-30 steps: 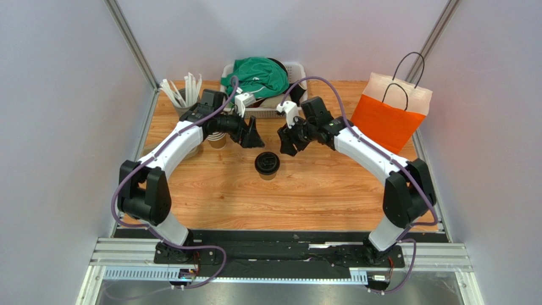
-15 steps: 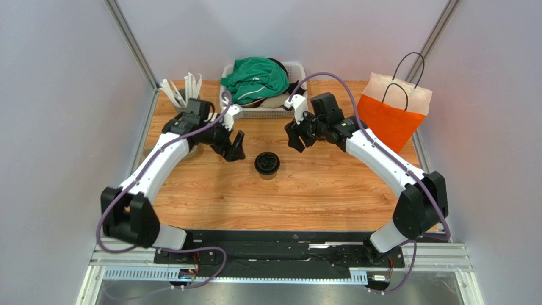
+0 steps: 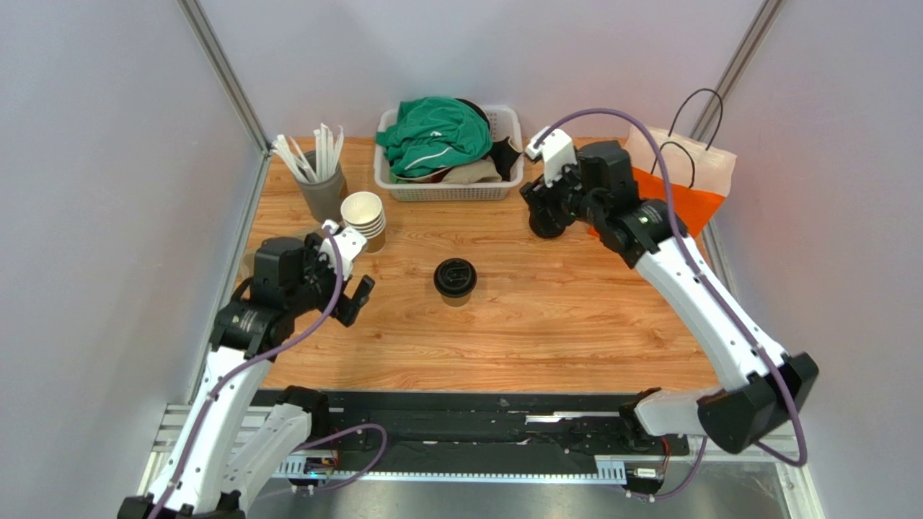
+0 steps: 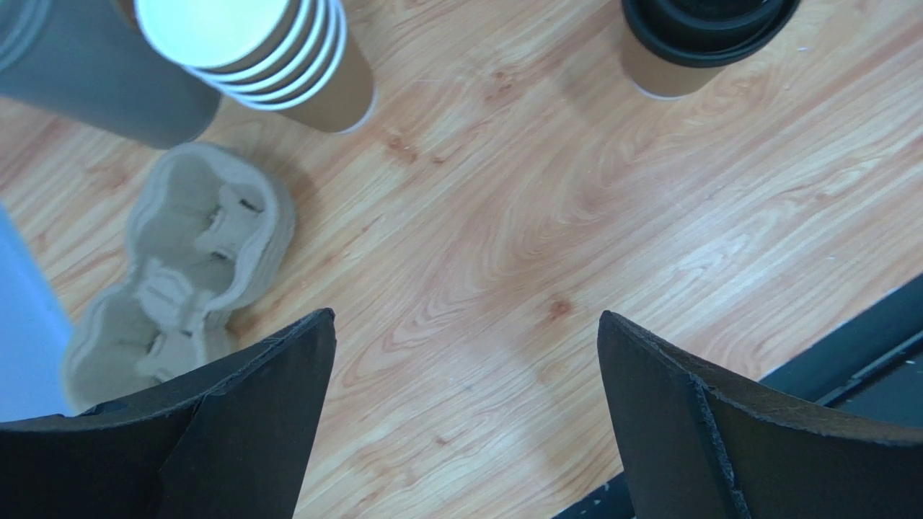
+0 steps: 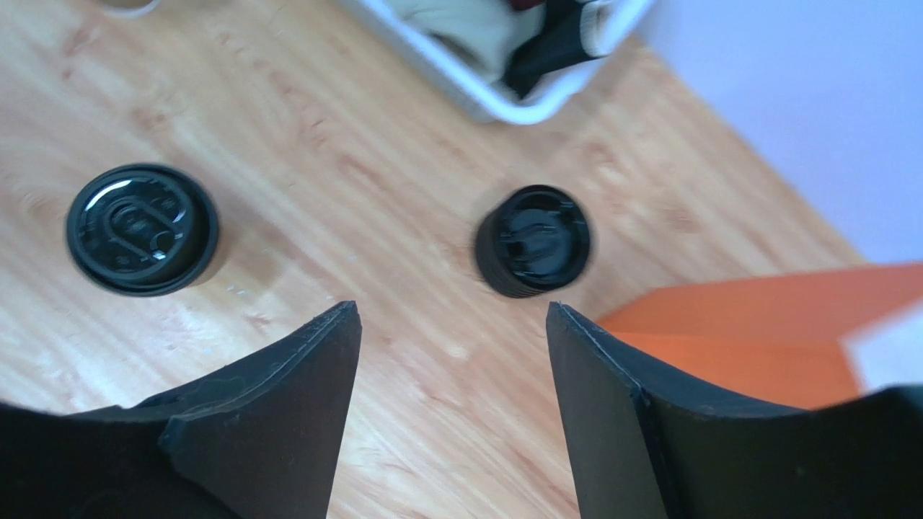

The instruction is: Pack the takeout coffee

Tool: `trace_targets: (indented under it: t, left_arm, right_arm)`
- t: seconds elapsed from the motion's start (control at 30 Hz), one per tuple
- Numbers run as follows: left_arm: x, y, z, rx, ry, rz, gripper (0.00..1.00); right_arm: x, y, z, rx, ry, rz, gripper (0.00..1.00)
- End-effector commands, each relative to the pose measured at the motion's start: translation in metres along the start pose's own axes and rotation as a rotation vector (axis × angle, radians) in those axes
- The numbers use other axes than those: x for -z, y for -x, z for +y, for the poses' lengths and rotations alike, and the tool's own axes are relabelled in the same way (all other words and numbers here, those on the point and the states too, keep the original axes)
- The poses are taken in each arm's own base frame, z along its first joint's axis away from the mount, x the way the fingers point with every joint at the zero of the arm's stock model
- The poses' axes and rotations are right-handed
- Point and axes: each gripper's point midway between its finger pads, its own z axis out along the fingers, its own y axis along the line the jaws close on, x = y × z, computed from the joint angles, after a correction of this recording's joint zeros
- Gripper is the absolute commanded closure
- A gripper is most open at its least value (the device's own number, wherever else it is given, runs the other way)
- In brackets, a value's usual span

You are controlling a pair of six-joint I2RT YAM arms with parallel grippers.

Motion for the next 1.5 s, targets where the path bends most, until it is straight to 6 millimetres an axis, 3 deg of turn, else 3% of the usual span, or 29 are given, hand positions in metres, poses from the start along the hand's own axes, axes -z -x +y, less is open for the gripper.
trace_targets:
  t: [0.0, 0.13, 0.27, 0.33, 0.37, 0.43, 0.47, 0.5, 0.7, 0.87, 1.27, 1.47]
  left_arm:
    - [0.019, -0.004, 0.011, -0.045, 0.101, -0.038, 0.01]
    - [0.024, 0.005, -0.001, -0.058, 0.053, -0.117, 0.01]
    - [0.018, 0.006, 0.001, -0.052, 0.047, -0.104, 0.01]
    - [0.012, 0.007, 0.003, -0.043, 0.03, -0.076, 0.01]
    - [0.009, 0.007, 0.003, -0.038, 0.025, -0.061, 0.01]
    - [0.003, 0.005, 0.009, -0.018, 0.039, -0.033, 0.01]
    - [0.001, 0.006, 0.011, -0.019, 0.043, -0.036, 0.01]
    - [0.0, 0.005, 0.011, -0.019, 0.045, -0.032, 0.01]
    - [0.008, 0.01, 0.004, -0.034, 0.038, -0.098, 0.01]
    - [0.011, 0.012, 0.005, -0.037, 0.049, -0.114, 0.01]
    - [0.006, 0.005, 0.004, -0.027, 0.044, -0.094, 0.01]
    - [0.004, 0.003, 0.005, -0.027, 0.046, -0.09, 0.01]
  right_arm:
    - [0.056, 0.027, -0.053, 0.035, -0.215, -0.088, 0.31]
    - [0.083, 0.029, -0.078, 0.117, -0.335, -0.077, 0.3]
    - [0.089, 0.019, -0.108, 0.184, -0.431, 0.005, 0.28]
    - [0.081, 0.014, -0.119, 0.213, -0.431, 0.049, 0.28]
    - [0.086, 0.015, -0.128, 0.21, -0.434, 0.069, 0.28]
    - [0.07, 0.007, -0.137, 0.209, -0.413, 0.138, 0.28]
    - [0.076, 0.01, -0.147, 0.191, -0.423, 0.151, 0.29]
    - [0.062, 0.002, -0.15, 0.183, -0.399, 0.193, 0.3]
    - [0.046, -0.01, -0.173, 0.21, -0.376, 0.345, 0.32]
    - [0.046, -0.024, -0.179, 0.176, -0.32, 0.428, 0.33]
    - [0.02, -0.078, -0.18, 0.142, -0.209, 0.558, 0.38]
    - [0.012, -0.08, -0.189, 0.144, -0.187, 0.533, 0.42]
